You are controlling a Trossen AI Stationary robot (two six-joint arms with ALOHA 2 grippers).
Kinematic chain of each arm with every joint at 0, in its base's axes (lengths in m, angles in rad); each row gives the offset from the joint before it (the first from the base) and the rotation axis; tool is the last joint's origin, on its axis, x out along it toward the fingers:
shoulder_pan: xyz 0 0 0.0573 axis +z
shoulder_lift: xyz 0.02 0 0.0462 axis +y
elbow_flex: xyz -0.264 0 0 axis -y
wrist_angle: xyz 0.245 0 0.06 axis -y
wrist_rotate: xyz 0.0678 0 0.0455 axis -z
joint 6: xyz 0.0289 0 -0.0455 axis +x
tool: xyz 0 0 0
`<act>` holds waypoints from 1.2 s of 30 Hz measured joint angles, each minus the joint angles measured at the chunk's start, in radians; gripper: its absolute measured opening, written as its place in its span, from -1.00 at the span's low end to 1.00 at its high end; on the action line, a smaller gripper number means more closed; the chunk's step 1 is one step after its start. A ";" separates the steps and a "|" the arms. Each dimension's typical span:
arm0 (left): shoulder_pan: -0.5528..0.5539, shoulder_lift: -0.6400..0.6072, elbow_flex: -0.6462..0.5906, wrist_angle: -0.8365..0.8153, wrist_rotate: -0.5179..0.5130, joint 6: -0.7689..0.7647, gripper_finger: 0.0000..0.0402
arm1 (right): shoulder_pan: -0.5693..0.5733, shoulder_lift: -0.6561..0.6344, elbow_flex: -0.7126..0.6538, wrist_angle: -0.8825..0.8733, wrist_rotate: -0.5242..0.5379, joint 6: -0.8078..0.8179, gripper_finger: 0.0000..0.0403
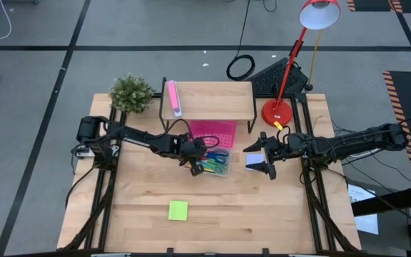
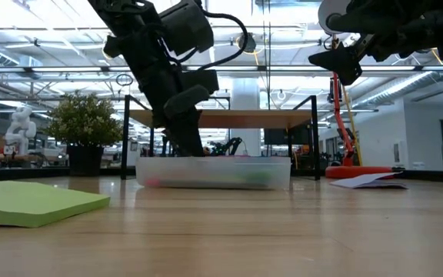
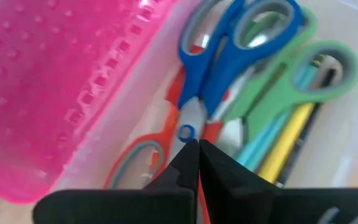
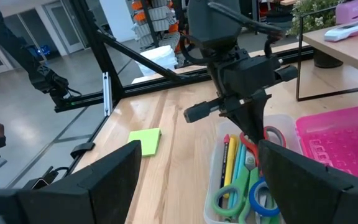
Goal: Pack school essentials
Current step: Put the blue scissors into the supply box, then put the purple sticky notes into the supply box
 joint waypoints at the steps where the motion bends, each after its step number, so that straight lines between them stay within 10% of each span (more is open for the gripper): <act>1: 0.000 -0.006 0.000 -0.002 0.010 0.002 -0.93 | 0.000 0.000 0.000 0.000 0.000 0.002 0.56; 18: -0.046 -0.053 -0.030 -0.014 0.035 0.042 -0.96 | 0.015 0.000 0.000 -0.220 0.020 0.011 0.56; 36: -0.199 -0.076 -0.036 0.148 -0.047 0.135 -0.95 | 0.359 0.049 0.000 -0.714 0.461 0.145 0.27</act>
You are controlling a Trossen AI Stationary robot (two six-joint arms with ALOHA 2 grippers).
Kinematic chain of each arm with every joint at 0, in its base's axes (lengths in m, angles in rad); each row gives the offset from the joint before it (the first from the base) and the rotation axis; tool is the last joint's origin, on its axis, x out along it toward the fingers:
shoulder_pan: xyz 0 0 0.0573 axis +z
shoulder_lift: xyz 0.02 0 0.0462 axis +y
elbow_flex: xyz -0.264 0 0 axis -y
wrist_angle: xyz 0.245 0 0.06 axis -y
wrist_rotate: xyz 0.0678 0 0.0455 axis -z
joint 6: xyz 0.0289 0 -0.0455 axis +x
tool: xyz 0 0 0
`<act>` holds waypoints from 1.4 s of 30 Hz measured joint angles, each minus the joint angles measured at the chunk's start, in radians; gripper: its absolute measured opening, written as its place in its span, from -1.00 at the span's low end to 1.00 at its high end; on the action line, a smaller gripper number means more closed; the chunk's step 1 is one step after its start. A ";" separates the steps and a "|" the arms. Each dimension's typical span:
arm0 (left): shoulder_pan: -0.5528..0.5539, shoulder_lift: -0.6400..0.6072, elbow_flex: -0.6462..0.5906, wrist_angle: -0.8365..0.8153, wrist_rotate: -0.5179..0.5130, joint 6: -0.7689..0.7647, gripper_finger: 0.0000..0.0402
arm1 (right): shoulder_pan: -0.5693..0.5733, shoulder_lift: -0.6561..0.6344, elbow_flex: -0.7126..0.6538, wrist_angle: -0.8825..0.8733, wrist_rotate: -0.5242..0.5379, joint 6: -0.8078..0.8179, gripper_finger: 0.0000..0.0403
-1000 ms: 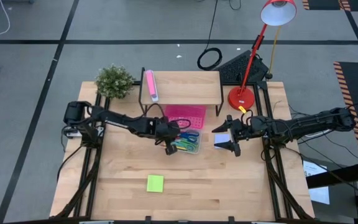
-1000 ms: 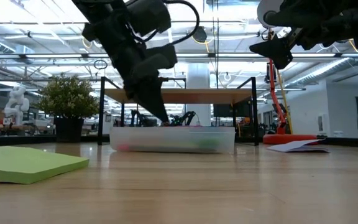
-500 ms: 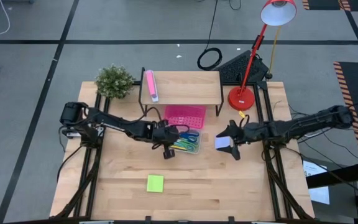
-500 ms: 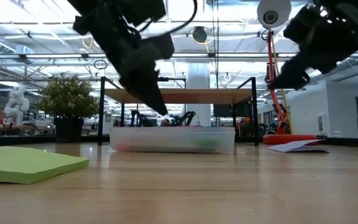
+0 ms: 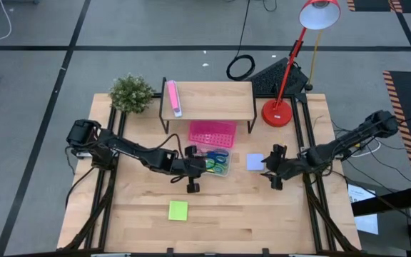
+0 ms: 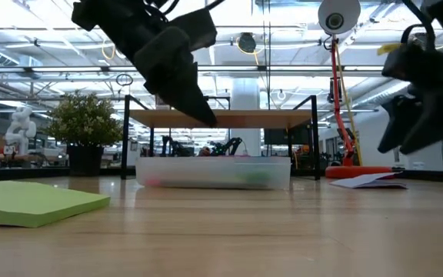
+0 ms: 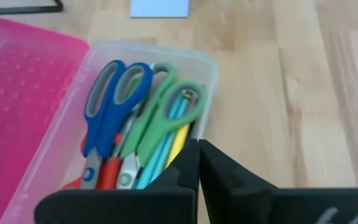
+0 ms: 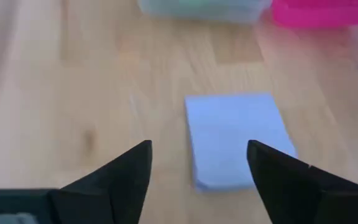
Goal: Pack school essentials
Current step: Put the purple sticky notes into the supply box
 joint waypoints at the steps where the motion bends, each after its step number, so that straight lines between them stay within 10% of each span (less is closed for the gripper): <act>1: -0.008 0.000 0.000 0.001 -0.001 0.009 -0.97 | 0.007 0.017 0.000 -0.009 0.014 -0.009 0.24; 15: -0.045 0.000 0.000 0.027 -0.019 0.034 -0.96 | 0.015 0.274 0.001 0.056 0.073 -0.149 -0.11; 29: -0.038 0.000 0.000 0.036 -0.027 0.040 -0.90 | 0.015 0.295 0.000 0.072 0.065 -0.162 -0.95; 42: -0.038 0.000 0.001 0.113 -0.027 0.057 -0.89 | 0.014 0.277 0.007 0.260 -0.073 -0.093 -1.00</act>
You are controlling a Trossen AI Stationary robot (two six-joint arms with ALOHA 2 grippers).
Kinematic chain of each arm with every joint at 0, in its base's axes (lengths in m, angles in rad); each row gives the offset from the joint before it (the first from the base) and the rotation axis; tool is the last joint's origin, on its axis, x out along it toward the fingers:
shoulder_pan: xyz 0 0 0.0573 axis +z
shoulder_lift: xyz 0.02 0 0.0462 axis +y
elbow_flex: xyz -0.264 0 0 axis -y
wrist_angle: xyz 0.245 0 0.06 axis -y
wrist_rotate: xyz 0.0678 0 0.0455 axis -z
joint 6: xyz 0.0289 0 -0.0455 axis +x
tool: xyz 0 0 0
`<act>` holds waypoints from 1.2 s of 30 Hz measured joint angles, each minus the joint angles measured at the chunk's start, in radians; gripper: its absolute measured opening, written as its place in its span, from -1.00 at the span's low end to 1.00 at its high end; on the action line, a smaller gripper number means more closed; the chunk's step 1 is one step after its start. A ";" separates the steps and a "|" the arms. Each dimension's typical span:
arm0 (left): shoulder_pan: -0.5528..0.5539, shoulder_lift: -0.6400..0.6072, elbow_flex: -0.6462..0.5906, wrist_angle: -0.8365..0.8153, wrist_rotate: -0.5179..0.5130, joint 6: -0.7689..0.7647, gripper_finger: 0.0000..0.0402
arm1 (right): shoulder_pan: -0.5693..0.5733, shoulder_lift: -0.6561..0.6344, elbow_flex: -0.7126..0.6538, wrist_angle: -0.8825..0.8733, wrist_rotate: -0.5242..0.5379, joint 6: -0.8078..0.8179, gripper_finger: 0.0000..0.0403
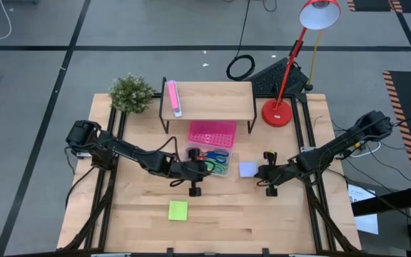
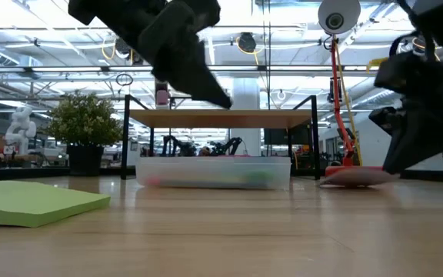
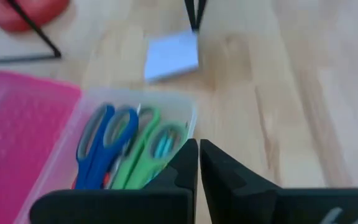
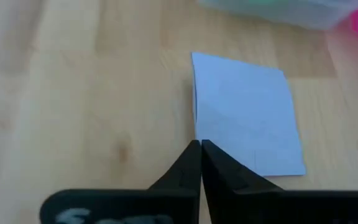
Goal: Pack school essentials
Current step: Put the purple sticky notes into the supply box
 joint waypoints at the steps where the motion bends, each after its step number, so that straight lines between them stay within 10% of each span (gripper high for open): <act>1: 0.000 0.000 0.000 0.024 0.000 0.005 -0.89 | 0.000 0.000 0.007 0.005 -0.012 0.014 -1.00; 16: 0.000 0.000 0.001 0.094 0.001 0.072 -0.89 | 0.013 0.000 0.183 -0.011 -0.021 -0.033 -1.00; 36: -0.058 -0.206 0.001 -0.366 -0.163 -0.084 -0.89 | -0.073 0.000 0.388 -0.009 0.158 -0.269 -1.00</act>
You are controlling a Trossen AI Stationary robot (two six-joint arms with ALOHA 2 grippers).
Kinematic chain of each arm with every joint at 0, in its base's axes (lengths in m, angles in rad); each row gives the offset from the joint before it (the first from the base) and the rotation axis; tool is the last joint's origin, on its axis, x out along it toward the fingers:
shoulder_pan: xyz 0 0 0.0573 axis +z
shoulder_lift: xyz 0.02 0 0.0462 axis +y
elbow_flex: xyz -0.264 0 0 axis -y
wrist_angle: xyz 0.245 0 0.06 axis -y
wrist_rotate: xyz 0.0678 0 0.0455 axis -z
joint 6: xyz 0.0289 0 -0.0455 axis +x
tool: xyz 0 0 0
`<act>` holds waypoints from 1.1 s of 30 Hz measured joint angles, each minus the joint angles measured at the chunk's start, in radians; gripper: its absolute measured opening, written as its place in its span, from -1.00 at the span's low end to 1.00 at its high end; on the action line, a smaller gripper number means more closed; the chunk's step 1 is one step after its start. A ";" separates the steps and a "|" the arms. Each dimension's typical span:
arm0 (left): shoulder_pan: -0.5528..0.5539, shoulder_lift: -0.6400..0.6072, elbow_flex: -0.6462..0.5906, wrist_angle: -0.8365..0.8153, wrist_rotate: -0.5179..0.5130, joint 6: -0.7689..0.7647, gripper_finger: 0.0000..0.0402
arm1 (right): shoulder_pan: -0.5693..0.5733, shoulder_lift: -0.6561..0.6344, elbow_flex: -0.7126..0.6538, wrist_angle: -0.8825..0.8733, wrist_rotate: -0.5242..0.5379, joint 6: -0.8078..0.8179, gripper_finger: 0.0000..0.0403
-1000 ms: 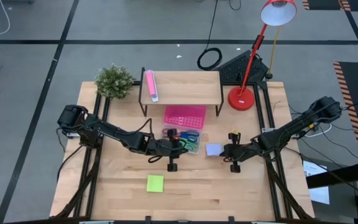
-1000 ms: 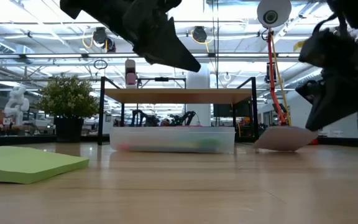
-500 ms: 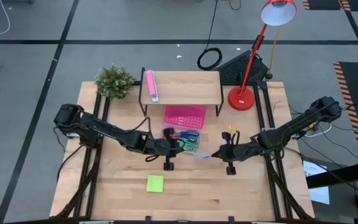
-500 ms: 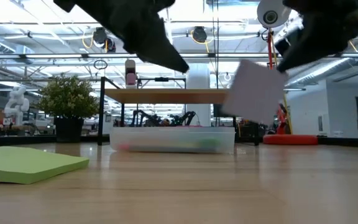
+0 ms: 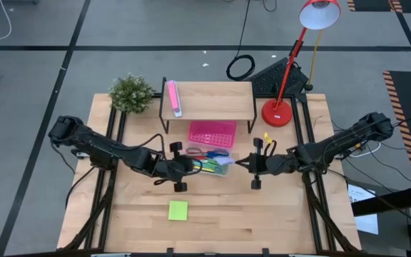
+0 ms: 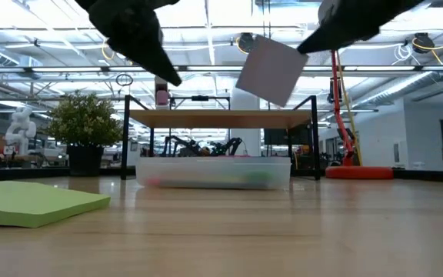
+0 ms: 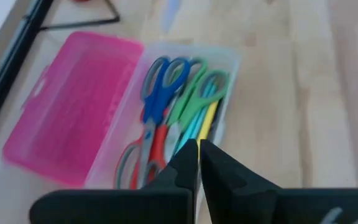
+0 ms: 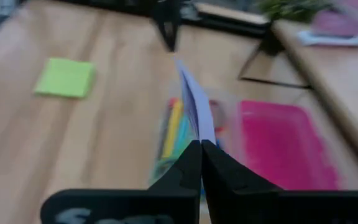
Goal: Pack school essentials
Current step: Put the purple sticky notes into the supply box
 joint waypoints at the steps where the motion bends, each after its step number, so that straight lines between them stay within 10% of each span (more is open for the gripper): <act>1: -0.004 -0.005 0.000 -0.024 -0.014 -0.018 -0.89 | -0.010 0.000 0.011 -0.004 0.017 -0.011 -1.00; 13: -0.023 -0.028 -0.031 -0.167 -0.111 -0.149 -0.89 | -0.064 0.092 0.189 -0.022 0.128 -0.155 -1.00; 33: -0.044 -0.315 -0.349 0.283 -0.008 -0.076 -0.89 | -0.012 0.371 0.389 -0.226 0.245 -0.046 -1.00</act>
